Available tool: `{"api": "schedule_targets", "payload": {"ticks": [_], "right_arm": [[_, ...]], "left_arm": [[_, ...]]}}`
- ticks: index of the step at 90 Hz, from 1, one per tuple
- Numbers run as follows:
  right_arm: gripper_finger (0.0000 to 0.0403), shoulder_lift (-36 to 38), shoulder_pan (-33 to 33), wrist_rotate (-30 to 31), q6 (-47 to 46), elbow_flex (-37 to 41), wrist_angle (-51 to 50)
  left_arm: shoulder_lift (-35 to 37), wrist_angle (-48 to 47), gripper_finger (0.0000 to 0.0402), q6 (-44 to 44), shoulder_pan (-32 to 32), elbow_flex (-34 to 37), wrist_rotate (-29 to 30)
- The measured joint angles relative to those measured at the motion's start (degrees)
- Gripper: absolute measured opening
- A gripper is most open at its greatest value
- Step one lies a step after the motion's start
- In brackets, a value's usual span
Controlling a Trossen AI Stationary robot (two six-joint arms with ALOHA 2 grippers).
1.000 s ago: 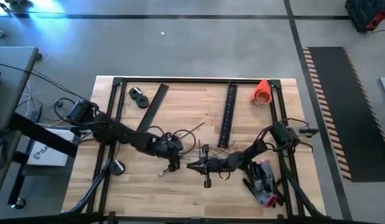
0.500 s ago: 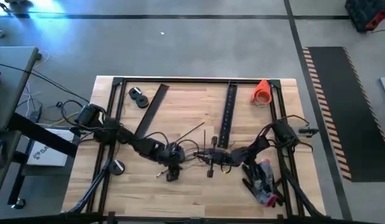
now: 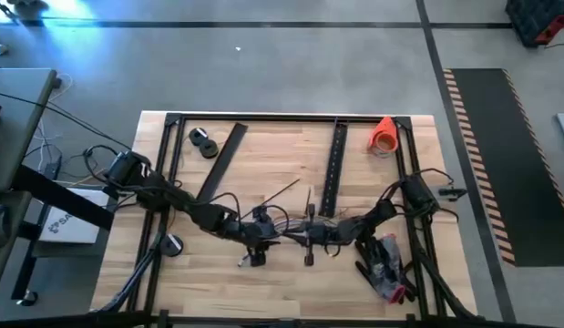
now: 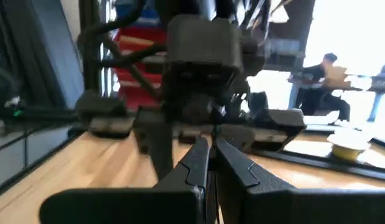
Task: Ziptie cables
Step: Wrap the left black zip tie on the cables
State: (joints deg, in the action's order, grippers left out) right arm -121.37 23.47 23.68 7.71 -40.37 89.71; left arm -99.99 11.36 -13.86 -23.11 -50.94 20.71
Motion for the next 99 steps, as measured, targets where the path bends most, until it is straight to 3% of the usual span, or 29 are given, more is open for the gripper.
{"api": "schedule_targets", "payload": {"ticks": [22, 46, 66, 99], "right_arm": [[0.0000, 0.22, 1.80, 0.93, 0.85, -0.05, 0.00], [0.0000, 0.22, 4.18, 5.84, 1.77, -0.05, 0.05], [0.0000, 0.33, 6.09, 9.35, 3.41, -0.11, 0.17], [0.0014, 1.22, 10.07, 21.14, 4.75, -0.04, -0.10]], "left_arm": [[-3.67, 13.80, 0.0090, 4.95, 0.07, -0.02, 5.11], [-4.52, 16.35, 0.0081, 7.03, -1.49, -0.02, 6.42], [-4.59, 22.24, 0.0007, 8.99, -2.99, 0.00, 7.88], [-4.56, 21.72, 0.0000, 8.10, -3.15, -0.02, 8.98]]}}
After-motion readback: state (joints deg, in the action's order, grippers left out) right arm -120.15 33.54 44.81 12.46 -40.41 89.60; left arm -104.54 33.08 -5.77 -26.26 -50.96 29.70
